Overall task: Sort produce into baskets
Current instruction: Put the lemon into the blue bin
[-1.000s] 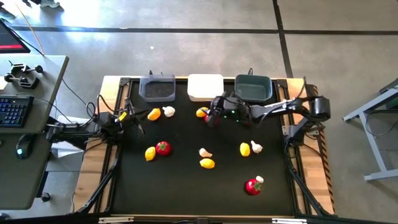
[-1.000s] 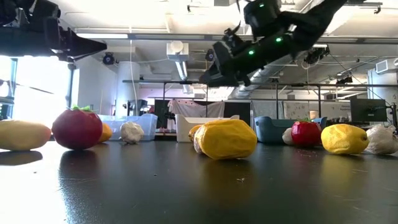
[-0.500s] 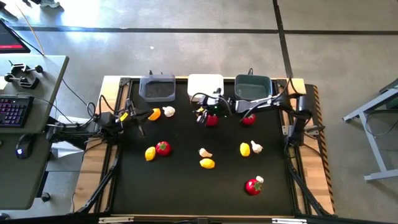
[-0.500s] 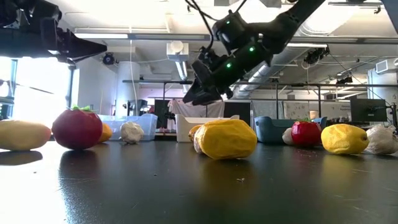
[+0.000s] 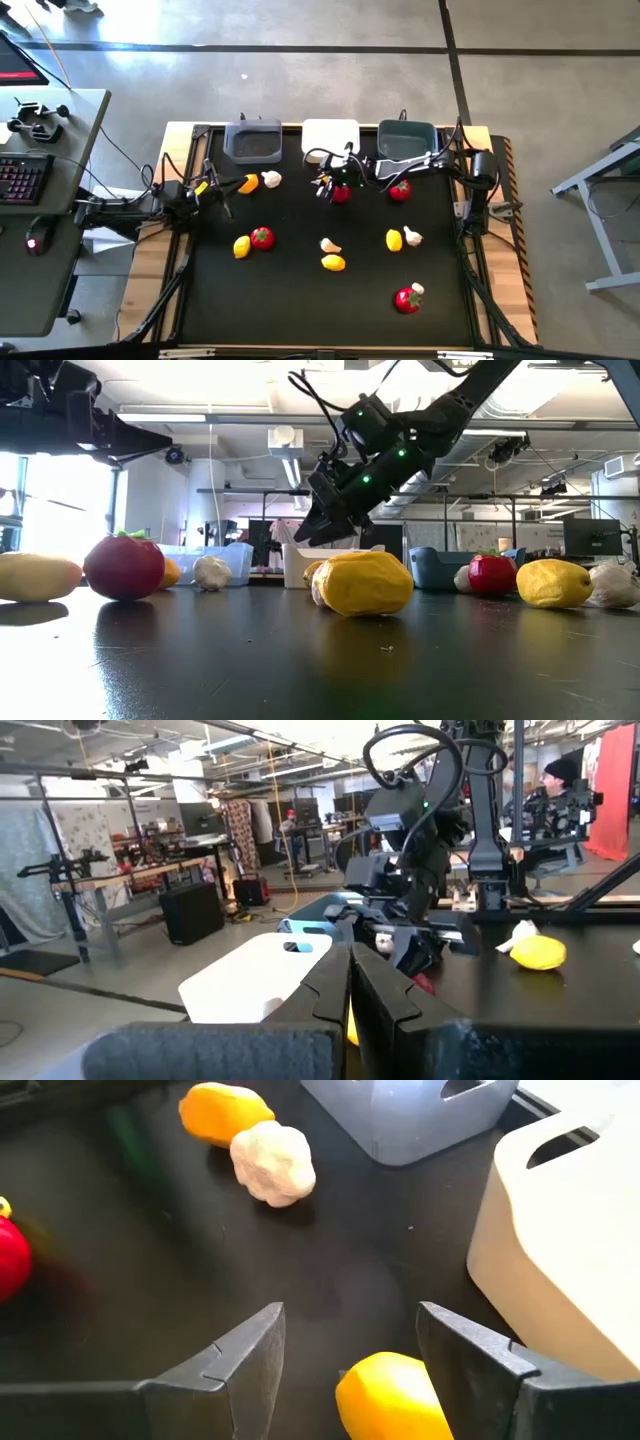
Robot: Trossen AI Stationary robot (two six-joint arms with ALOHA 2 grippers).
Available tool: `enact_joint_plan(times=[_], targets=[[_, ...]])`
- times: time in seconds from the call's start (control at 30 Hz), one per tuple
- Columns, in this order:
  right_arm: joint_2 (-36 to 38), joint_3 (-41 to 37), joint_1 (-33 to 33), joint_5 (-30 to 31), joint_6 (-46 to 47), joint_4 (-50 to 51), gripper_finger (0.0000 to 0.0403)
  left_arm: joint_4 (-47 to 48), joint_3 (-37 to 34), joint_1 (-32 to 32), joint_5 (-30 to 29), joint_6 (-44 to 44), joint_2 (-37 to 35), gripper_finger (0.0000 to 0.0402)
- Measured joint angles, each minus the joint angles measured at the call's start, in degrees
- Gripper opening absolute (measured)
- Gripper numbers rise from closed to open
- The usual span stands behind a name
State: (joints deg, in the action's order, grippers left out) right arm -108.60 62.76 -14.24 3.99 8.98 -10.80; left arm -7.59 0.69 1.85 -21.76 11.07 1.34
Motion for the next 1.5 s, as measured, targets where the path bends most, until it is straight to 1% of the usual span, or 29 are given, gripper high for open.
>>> enact_joint_plan(times=[0.07, 0.17, 0.23, 0.3, 0.4, 0.47, 0.6, 0.73, 1.03, 1.2, 1.33, 1.4, 1.5], targets=[[0.0, 0.0, 0.3, 0.1, -0.8, 1.0, 0.022, 0.5, 0.0, 0.0, 0.0, -0.1, 0.0, 0.0], [0.0, 0.0, 0.9, 1.8, -4.3, 2.9, 0.0223, 0.5, 0.0, 0.0, 0.0, -0.4, 0.0, 0.0], [0.0, 0.0, 1.2, 2.1, -7.1, 3.1, 0.0231, 0.3, 0.0, 0.0, 0.0, -0.5, 0.0, 0.0], [0.0, 1.2, 1.2, 1.9, -9.6, 5.6, 0.0242, -0.1, 0.0, 0.0, 0.0, -1.2, 0.0, 0.0], [0.0, 3.8, 1.1, 2.0, -16.5, 10.5, 0.0259, 0.4, 0.0, 0.0, 0.0, -2.0, 0.0, 0.0], [-0.6, 5.2, 1.1, 2.1, -21.3, 11.7, 0.0265, 0.5, 0.0, 0.0, 0.0, -2.0, 0.0, 0.0], [-2.9, 7.4, 1.2, 1.8, -28.6, 13.3, 0.0268, 0.6, 0.0, 0.0, 0.1, -2.0, 0.0, 0.0], [-4.7, 10.7, 1.2, 1.8, -34.4, 19.0, 0.0268, 0.5, 0.0, 0.0, 0.1, -2.0, 0.0, 0.0], [-9.7, 18.0, 1.1, 2.7, -41.1, 29.7, 0.0268, 0.5, 0.0, 0.0, 0.0, -0.9, 0.0, 0.0], [-13.2, 23.3, 1.1, 4.4, -43.9, 34.8, 0.0268, 0.5, 0.0, 0.0, 0.0, 0.0, 0.0, 0.0], [-15.9, 27.8, 1.1, 4.4, -43.6, 40.4, 0.0254, 0.5, 0.0, 0.0, 0.0, -0.2, 0.0, 0.0], [-17.0, 30.0, 1.1, 4.5, -43.5, 42.7, 0.0236, 0.6, 0.0, 0.0, 0.0, -0.4, 0.0, 0.0], [-18.6, 32.6, 1.1, 4.5, -42.4, 46.4, 0.0197, 1.4, 0.0, 0.0, 0.0, -1.0, 0.0, 0.0]])
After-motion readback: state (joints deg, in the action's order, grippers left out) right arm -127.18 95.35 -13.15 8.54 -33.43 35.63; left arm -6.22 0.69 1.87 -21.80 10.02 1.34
